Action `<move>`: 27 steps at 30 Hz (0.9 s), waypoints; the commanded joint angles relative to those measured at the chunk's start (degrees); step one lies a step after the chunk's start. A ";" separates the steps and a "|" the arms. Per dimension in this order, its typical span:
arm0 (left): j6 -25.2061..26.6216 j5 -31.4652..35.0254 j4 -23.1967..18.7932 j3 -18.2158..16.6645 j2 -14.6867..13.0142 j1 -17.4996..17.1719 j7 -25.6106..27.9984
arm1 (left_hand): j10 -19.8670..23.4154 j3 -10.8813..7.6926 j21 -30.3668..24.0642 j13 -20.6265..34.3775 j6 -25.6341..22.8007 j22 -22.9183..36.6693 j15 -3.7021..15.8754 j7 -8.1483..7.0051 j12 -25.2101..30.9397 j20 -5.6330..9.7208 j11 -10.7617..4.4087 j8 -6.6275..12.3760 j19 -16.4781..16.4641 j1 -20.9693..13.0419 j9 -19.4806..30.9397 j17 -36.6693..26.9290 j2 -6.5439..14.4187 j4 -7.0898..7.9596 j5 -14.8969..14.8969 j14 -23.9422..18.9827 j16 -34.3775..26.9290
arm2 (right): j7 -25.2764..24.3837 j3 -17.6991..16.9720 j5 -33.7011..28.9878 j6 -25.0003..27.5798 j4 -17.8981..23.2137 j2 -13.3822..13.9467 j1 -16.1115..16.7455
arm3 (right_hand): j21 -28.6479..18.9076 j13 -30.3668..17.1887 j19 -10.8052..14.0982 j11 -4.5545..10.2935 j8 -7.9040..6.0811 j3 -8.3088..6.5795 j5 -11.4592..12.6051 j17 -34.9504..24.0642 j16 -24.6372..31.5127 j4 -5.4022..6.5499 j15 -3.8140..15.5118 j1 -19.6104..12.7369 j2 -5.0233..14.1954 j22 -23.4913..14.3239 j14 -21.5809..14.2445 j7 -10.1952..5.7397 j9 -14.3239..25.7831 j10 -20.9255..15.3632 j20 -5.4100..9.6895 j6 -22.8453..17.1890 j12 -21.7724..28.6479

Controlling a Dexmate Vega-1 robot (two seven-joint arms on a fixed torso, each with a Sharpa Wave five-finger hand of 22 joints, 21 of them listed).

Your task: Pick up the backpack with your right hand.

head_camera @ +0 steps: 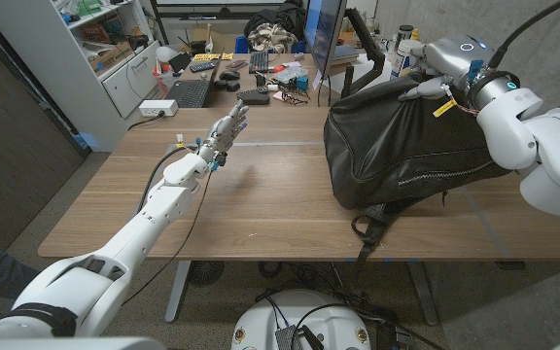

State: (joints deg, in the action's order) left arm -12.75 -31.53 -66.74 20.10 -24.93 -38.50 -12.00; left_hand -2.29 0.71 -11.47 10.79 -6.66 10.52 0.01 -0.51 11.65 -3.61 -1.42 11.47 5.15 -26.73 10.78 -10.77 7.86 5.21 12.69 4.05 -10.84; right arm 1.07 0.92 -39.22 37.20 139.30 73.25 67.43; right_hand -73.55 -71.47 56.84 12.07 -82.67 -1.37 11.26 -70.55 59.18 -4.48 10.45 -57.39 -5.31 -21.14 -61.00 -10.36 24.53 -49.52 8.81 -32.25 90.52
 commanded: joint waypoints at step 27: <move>0.18 0.06 -2.45 -0.09 -0.38 -1.15 1.48 | -0.28 0.05 -0.40 0.30 -0.21 0.19 0.00 0.41 0.15 0.04 -0.03 -0.03 0.42 -0.48 0.16 -0.19 0.17 0.12 -0.11 0.32 -0.19 | 15.35 -6.84 0.64 -3.81 1.29 -6.45 -14.17 | -0.83 -0.31 -0.56 -0.09 -6.60 0.27 0.23 0.01 0.92 0.48 2.17 -10.98 12.06 -0.27 -0.20 -0.78 46.86 -0.33 4.47 -0.82 -0.07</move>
State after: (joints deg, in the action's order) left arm -12.48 -31.46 -68.74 20.06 -25.31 -39.32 -11.08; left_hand -2.29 0.71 -11.47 10.79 -6.66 10.52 0.01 -0.50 11.65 -3.61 -1.42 11.47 5.15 -26.73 10.78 -10.77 7.86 5.21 12.70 4.05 -10.84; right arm 11.79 -5.46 -41.28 33.70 140.24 68.25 61.44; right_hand -73.76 -71.47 56.43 12.07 -83.20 -1.13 11.16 -70.55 59.63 -4.23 10.45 -57.39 -5.31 -21.14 -61.00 -10.36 24.53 -49.52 8.39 -32.25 90.52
